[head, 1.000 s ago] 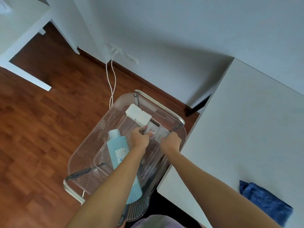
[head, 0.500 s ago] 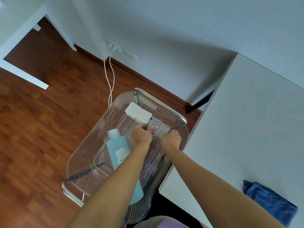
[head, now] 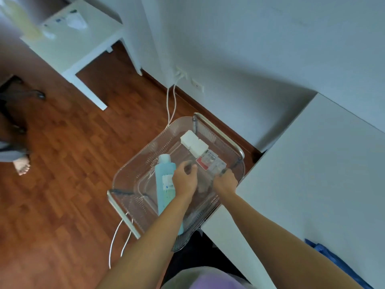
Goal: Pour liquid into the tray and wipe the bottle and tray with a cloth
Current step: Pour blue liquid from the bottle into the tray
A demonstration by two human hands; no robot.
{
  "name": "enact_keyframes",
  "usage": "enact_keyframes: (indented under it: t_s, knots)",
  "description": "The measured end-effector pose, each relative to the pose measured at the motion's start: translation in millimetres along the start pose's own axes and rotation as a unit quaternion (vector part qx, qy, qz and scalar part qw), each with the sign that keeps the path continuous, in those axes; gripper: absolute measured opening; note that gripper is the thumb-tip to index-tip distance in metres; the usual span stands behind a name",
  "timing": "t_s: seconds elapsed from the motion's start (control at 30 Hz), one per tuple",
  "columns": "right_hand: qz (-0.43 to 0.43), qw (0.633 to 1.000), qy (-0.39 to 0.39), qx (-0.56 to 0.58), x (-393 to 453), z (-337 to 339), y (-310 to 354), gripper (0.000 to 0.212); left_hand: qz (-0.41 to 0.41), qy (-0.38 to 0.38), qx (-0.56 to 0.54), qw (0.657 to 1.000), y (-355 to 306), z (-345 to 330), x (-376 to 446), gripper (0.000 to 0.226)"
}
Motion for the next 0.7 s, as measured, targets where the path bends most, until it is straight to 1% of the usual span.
enact_keyframes:
  t_s: [0.1, 0.17, 0.23, 0.3, 0.37, 0.47, 0.6, 0.67, 0.7]
  knots:
    - [0.029, 0.998, 0.044, -0.025, -9.5, 2.5, -2.6, 0.036, -0.006, -0.052, -0.037, 0.998, 9.3, 34.6, -12.8, 0.023]
    - [0.047, 0.996, 0.066, -0.040, -15.2, 2.3, -4.9, 0.033, 0.009, -0.090, -0.030, 0.995, 20.3, 59.3, -13.9, 0.025]
    - [0.060, 0.993, 0.087, -0.055, -19.8, -0.9, -8.4, 0.030, 0.045, -0.109, -0.006, 0.993, 33.1, 79.8, -11.5, 0.028]
    - [0.072, 0.989, 0.112, -0.070, -23.9, -7.3, -11.2, 0.027, 0.101, -0.109, 0.002, 0.989, 44.2, 94.8, -7.7, 0.030]
    - [0.085, 0.982, 0.143, -0.094, -26.4, -17.0, -13.2, 0.026, 0.148, -0.092, -0.023, 0.984, 50.4, 103.7, -2.4, 0.034]
    - [0.096, 0.973, 0.172, -0.119, -28.0, -36.1, -14.5, 0.025, 0.201, -0.045, -0.042, 0.978, 53.2, 110.0, 9.0, 0.039]
    - [0.091, 0.965, 0.200, -0.143, -24.2, -60.4, -6.7, 0.016, 0.270, 0.015, -0.092, 0.958, 55.5, 107.7, 26.7, 0.033]
    - [0.089, 0.964, 0.206, -0.141, -21.5, -70.6, -1.6, 0.019, 0.288, 0.043, -0.119, 0.949, 58.3, 104.0, 33.8, 0.028]
    - [0.086, 0.964, 0.212, -0.134, -20.5, -75.4, 0.5, 0.017, 0.293, 0.059, -0.131, 0.945, 59.8, 102.1, 37.0, 0.025]
Point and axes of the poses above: each hand's wrist, its own x-axis towards the middle knuckle, its own z-axis out of the back of the hand, y = z × x, the point moved 1 cm from there along x, towards the middle knuckle, and after that the axes turned 1 degree about x, right-handed, at the moved point
